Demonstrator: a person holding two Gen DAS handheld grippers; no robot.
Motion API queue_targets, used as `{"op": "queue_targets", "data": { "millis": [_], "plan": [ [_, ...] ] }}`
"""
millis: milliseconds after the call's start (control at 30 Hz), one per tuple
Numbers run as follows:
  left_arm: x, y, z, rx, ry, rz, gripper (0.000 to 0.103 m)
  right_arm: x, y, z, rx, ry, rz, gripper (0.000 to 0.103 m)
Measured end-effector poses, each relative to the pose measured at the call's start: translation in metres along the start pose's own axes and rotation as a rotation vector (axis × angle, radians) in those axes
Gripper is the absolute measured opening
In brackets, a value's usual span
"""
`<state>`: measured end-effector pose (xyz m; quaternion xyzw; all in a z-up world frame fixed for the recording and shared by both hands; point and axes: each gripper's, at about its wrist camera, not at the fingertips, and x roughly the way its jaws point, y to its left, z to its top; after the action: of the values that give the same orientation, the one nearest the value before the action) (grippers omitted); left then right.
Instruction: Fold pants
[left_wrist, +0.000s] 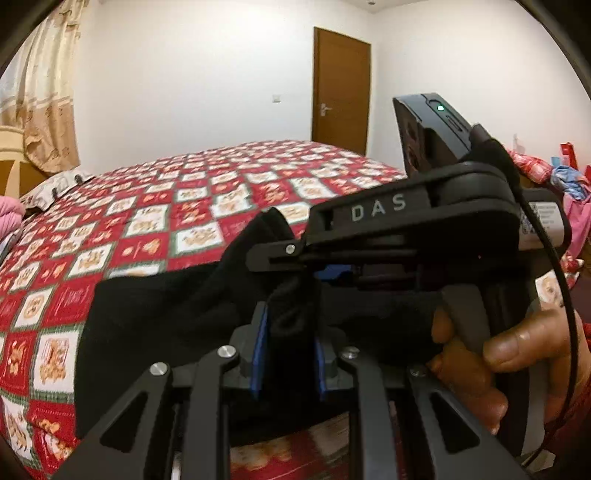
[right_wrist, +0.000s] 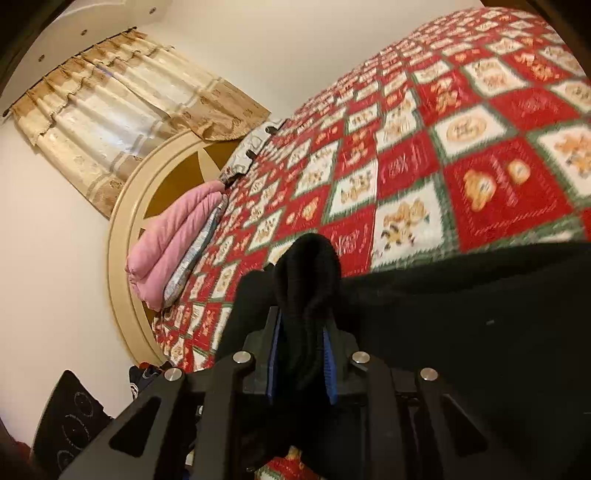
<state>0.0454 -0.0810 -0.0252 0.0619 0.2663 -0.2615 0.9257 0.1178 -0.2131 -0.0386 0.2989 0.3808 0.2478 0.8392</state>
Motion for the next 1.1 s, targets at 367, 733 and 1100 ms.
{"op": "queue_targets", "data": {
  "millis": [367,733,1100],
  "plan": [
    [0.024,-0.076,0.024,0.064,0.028,-0.184,0.023,-0.107,-0.043,0.014,0.008,-0.069,-0.114,0.020],
    [0.053,-0.103,0.014,0.091,0.088,-0.181,0.023,-0.112,-0.098,0.009,0.072,-0.033,-0.171,0.020],
    [0.039,-0.082,0.016,0.064,0.131,-0.246,0.030,-0.108,-0.105,0.004,0.101,-0.027,-0.187,0.020]
  ]
}}
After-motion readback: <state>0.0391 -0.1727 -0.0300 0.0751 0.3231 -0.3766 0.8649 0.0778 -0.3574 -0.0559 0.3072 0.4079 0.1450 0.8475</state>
